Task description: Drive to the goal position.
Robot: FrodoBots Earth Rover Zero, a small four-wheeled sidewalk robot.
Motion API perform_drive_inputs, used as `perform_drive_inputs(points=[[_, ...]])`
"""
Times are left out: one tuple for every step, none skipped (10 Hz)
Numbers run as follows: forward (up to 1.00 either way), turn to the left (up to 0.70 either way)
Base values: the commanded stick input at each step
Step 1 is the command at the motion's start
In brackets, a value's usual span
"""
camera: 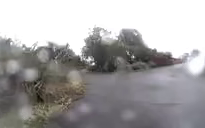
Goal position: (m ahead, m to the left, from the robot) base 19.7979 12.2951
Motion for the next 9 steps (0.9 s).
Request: perform_drive_inputs(points=[[1.00, -0.40], [1.00, -0.36], [1.00, -0.35], [1.00, -0.34], [1.00, -0.35], [1.00, -0.22], [1.00, -0.09], [1.00, 0.00], [1.00, 0.00]])
